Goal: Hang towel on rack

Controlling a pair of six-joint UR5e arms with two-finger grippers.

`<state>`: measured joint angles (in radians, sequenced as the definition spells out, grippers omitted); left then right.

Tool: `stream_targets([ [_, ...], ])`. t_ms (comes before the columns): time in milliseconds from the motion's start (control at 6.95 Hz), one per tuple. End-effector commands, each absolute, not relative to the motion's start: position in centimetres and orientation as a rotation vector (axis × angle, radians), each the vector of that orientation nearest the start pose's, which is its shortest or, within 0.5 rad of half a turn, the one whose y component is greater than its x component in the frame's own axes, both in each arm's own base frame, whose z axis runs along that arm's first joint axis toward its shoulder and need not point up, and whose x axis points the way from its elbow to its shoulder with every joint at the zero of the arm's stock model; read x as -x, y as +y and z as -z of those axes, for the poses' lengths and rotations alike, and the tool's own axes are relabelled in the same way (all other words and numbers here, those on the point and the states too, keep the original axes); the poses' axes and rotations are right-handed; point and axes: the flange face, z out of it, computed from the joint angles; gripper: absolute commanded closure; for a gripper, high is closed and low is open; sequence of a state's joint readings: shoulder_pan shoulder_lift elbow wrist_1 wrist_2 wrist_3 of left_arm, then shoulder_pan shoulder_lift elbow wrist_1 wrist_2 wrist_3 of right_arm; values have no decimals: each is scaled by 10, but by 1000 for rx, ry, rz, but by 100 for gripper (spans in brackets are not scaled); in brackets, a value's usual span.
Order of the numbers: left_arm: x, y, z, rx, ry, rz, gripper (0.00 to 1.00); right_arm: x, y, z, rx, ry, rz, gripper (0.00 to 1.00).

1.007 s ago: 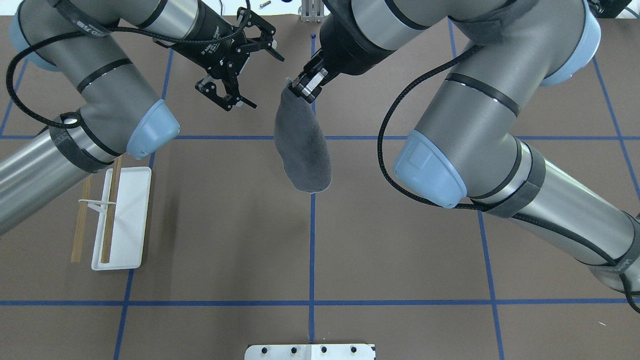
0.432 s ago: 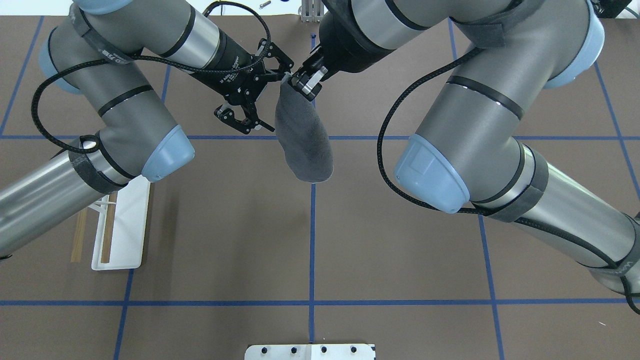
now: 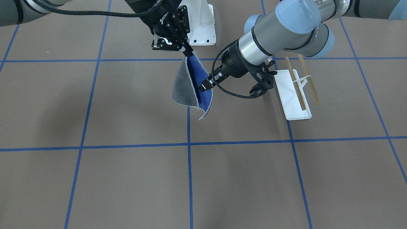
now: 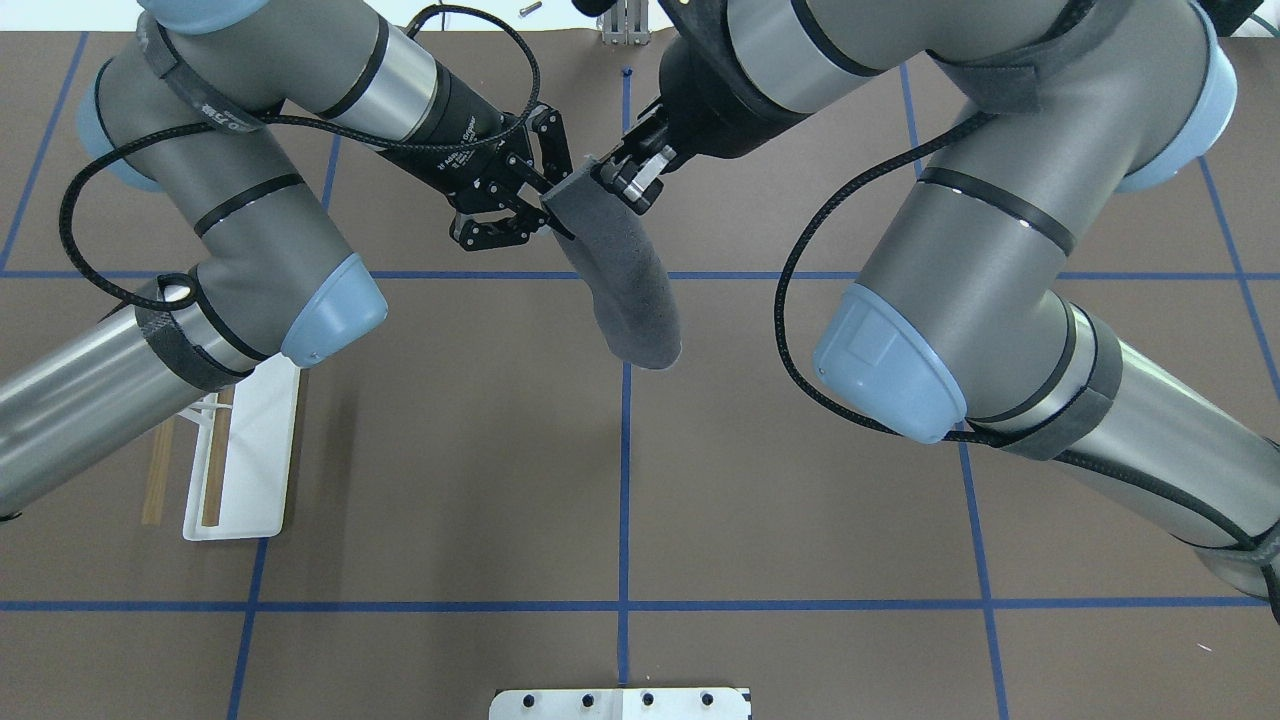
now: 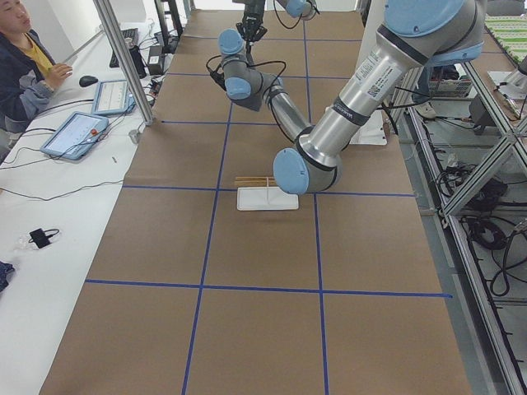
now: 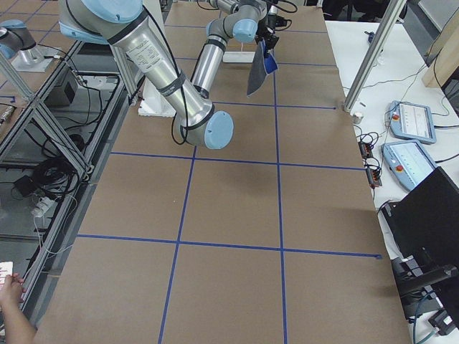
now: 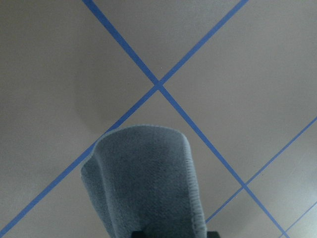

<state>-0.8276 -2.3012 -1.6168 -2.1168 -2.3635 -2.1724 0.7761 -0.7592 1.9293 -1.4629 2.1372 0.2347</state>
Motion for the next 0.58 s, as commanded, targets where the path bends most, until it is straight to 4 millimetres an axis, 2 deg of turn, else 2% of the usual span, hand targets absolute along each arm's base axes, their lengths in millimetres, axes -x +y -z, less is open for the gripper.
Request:
stream_targets([
  [0,-395,-523,-123,524,1338,655,100,345,-451,-29,-884,-1050,820,100],
  [144,-394,-523,-121,522,1342,654,100,353,-436,-32,-904,-1036,817,1],
  [288,-392,-521,-119,519,1347,651,100,359,-419,-40,-936,-1002,800,0],
  [432,-391,-521,-118,514,1352,652,100,360,-419,-41,-937,-996,798,0],
])
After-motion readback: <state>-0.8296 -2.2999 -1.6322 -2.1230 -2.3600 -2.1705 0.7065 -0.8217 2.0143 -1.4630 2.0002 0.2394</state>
